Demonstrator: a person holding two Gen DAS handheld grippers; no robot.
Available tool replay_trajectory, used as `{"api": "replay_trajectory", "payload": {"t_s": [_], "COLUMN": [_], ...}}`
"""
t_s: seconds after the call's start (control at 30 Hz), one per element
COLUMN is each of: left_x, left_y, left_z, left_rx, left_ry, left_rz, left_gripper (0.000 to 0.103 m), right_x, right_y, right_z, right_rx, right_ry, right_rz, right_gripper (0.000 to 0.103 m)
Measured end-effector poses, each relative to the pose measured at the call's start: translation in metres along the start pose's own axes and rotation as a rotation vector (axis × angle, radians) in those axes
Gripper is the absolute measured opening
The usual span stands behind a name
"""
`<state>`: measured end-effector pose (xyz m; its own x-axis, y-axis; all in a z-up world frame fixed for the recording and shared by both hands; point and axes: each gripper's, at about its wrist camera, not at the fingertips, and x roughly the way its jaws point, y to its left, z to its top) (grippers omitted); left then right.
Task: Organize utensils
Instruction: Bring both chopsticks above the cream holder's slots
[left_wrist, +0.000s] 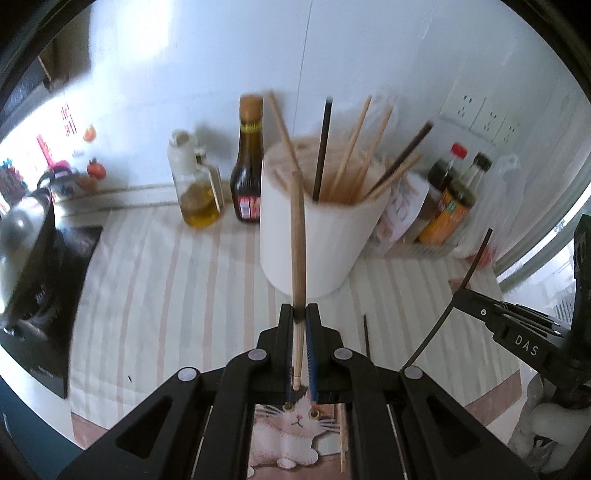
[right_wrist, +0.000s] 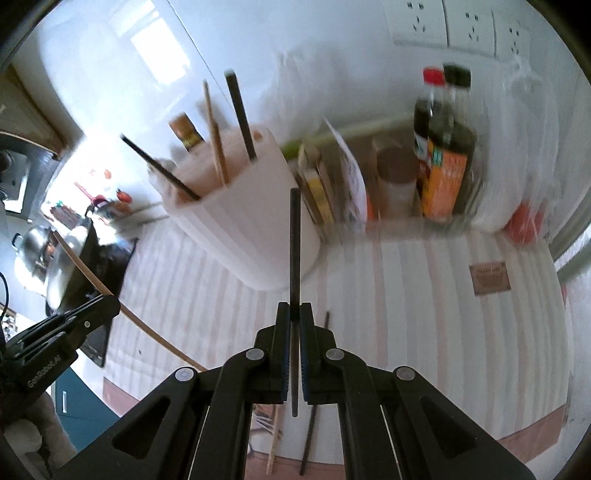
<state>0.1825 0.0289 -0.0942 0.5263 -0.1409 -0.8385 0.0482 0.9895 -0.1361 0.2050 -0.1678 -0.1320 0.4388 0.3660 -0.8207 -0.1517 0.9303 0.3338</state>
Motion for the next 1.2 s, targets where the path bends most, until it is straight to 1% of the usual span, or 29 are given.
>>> {"api": "replay_trajectory", "payload": {"t_s": [0.17,0.43,0.63,0.77,0.93,1.03,1.2], "left_x": [-0.015,-0.036,-0.051,-0.066,-0.089,-0.097,-0.098], "left_y": [-0.006,-0.019,-0.023,-0.022,-0.021,-0.022,-0.021], "left_z": [0.015,0.029,0.042,0.061,0.094,0.112,0.133], "left_rx": [0.015,0.041,0.038,0.026,0.012,0.020,0.028], "left_ry": [-0.049,-0.105,-0.144,-0.190,-0.275,-0.320,-0.359], "left_rz": [-0.004,-0.026,-0.042,-0.062,-0.078,-0.066,-0.041], "left_gripper": [0.004,0.004,0.004,0.004,0.004,0.004,0.004], "right_x": [-0.020,-0.051,-0.074,-0.092,-0.116,-0.126,-0.131], "right_y": [0.010,0.030,0.046,0.055,0.064,0.071,0.081], "right_z": [0.018,0.040,0.056,0.071,0.101,0.118,0.143], "right_rx": [-0.012,-0.052,-0.080,-0.092,-0.108,-0.114,-0.115], "right_ry": [-0.050,-0.130,-0.189,-0.240,-0.324,-0.368,-0.407], "right_rz": [0.025,0.053,0.082,0.103,0.108,0.102,0.104], "right_gripper": [0.005,0.005,0.005,0.005,0.004,0.005,0.004]}}
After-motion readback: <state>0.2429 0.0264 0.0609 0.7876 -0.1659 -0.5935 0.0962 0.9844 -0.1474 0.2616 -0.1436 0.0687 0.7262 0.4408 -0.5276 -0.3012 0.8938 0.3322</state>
